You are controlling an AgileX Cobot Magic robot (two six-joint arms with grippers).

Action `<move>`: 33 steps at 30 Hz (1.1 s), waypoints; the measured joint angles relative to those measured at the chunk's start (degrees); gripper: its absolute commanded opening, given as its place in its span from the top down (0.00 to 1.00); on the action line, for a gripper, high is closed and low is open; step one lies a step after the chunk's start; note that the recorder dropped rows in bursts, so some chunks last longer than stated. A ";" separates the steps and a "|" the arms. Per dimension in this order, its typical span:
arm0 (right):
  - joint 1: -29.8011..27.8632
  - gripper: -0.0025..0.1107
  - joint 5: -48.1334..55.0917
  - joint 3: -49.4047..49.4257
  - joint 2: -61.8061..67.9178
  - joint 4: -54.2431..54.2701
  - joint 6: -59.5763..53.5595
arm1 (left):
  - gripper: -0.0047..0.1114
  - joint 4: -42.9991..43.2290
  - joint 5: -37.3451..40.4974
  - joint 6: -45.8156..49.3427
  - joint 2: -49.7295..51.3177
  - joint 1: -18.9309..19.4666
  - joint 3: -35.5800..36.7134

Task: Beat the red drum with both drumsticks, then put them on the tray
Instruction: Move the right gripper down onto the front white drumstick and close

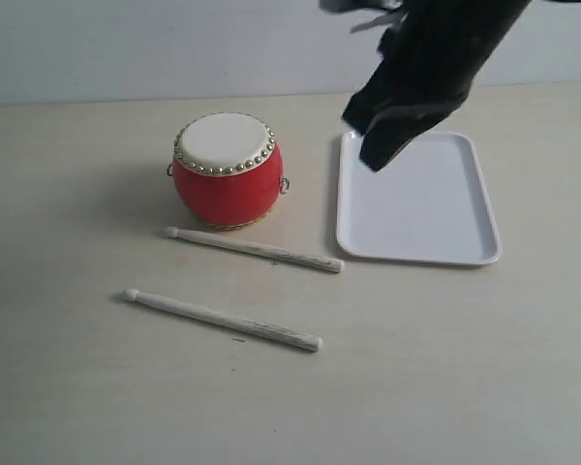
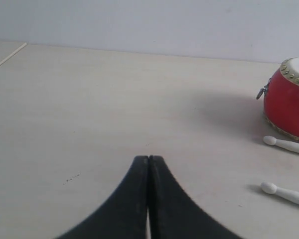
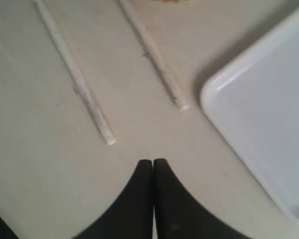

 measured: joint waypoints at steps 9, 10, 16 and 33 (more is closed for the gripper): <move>18.24 0.58 0.26 1.48 13.91 -6.13 -3.49 | 0.96 0.00 0.00 0.00 0.00 0.00 0.00; 19.47 0.57 0.26 2.35 14.80 -6.75 -3.70 | 0.96 0.00 0.00 0.00 0.00 0.00 0.00; 22.72 0.57 -5.81 4.65 18.32 -8.60 -3.70 | 0.96 0.00 0.00 0.00 0.00 0.00 0.00; 22.94 0.57 -16.22 5.12 20.31 -13.07 1.13 | 0.96 0.00 0.00 0.00 0.00 0.00 0.00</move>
